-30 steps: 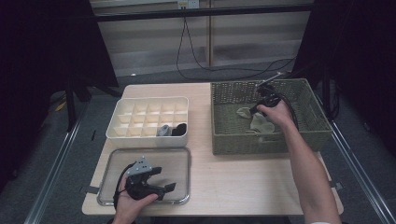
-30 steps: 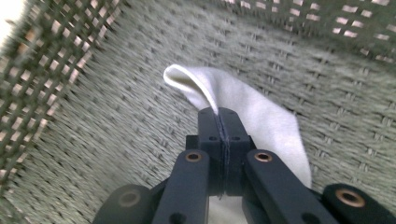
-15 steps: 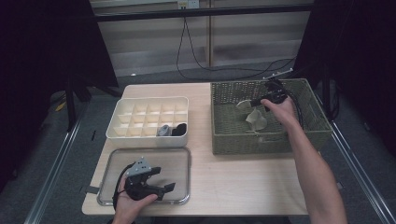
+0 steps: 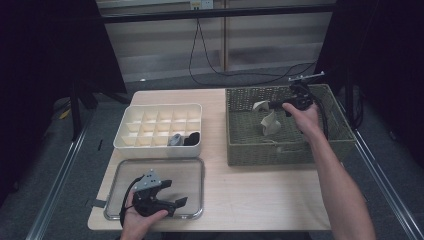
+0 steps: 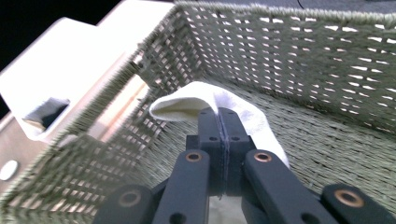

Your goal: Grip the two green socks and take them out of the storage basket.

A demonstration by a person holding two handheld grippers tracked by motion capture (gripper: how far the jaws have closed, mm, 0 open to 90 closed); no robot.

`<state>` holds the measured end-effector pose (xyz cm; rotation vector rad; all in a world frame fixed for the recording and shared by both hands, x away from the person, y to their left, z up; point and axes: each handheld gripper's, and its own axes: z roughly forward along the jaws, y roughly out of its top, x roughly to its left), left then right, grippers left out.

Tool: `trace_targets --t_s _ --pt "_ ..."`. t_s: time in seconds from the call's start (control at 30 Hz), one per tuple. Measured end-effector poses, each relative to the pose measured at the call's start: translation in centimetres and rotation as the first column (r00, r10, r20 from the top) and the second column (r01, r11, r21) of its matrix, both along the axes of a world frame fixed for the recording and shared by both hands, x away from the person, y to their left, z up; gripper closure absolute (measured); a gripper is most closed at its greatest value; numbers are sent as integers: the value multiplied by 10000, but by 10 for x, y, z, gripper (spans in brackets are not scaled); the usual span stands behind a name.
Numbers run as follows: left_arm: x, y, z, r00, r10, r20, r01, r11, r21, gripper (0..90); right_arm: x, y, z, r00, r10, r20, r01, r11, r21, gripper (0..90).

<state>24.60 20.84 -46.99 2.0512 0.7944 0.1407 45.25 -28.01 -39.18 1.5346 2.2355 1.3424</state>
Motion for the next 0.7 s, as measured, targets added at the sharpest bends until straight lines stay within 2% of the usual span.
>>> trace_targets --t_s 0.1,0.43,0.7 --pt "0 0 0 10000 -5 -10 5 10000 14 145 -3 -1 1 10000 23 52 -23 10000 69 900" --pt "0 -3 0 10000 -92 -21 92 9999 74 145 -17 -1 17 9976 135 677 -164 9990 426 900" --pt "1 -3 0 10000 -60 -24 60 10000 60 144 -26 0 26 9949 136 1002 -216 9966 796 900"
